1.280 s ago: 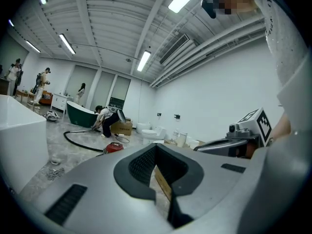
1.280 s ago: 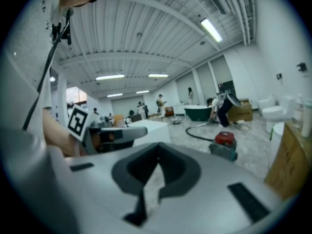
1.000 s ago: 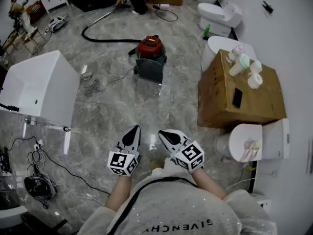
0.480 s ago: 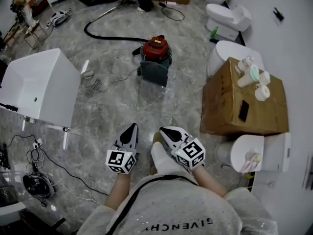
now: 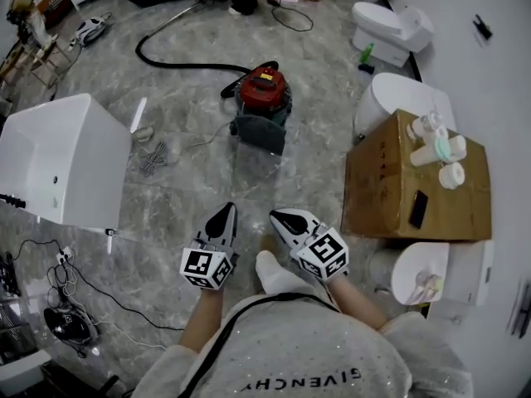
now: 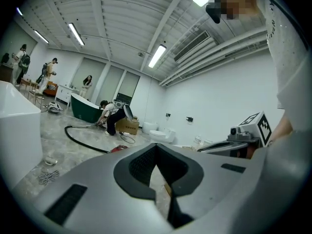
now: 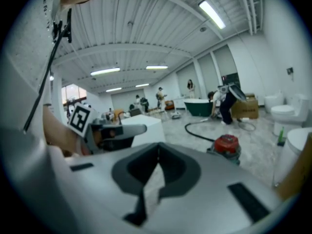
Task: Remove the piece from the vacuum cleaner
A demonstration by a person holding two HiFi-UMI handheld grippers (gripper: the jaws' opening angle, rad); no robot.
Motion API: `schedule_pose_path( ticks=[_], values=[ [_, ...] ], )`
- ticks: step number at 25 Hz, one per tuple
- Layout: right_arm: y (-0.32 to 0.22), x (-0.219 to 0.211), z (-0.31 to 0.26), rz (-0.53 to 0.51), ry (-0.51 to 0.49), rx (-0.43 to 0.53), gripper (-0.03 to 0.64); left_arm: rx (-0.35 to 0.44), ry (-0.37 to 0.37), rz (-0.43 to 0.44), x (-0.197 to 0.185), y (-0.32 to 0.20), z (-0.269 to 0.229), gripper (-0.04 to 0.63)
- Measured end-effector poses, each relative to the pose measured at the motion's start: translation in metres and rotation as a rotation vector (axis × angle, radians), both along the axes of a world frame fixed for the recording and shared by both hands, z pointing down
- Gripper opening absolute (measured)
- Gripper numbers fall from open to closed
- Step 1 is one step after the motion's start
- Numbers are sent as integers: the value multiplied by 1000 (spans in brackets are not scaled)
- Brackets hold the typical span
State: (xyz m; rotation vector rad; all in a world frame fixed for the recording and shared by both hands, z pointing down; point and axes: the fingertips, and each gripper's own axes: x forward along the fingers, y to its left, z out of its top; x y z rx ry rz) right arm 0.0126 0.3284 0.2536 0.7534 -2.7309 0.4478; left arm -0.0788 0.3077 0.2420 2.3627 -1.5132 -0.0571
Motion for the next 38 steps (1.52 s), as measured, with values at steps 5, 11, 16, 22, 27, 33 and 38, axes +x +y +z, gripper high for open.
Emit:
schedule_pose_path(
  ticks=[5,11,16,22,27,33,38],
  values=[
    [-45,9,3,21,10,2,15,-10,-11,-1,-4,-39,4,21],
    [-80,14,5,34,4,1,15,-15,-19,17,5,-66,5,21],
    [-91,11,8,27,0,-14,15,-38,-23,26,9,-80,12,21],
    [-116,15,18,81,1,-44,15,-44,-37,69,4,-112,17,21],
    [-144,16,25,114,17,-66,15,-48,-19,107,6,-157,20,21],
    [-189,12,34,168,31,-106,15,-45,-53,177,9,-217,21,21],
    [-225,-5,40,200,33,-142,15,-95,-32,201,-4,-259,31,21]
  ],
)
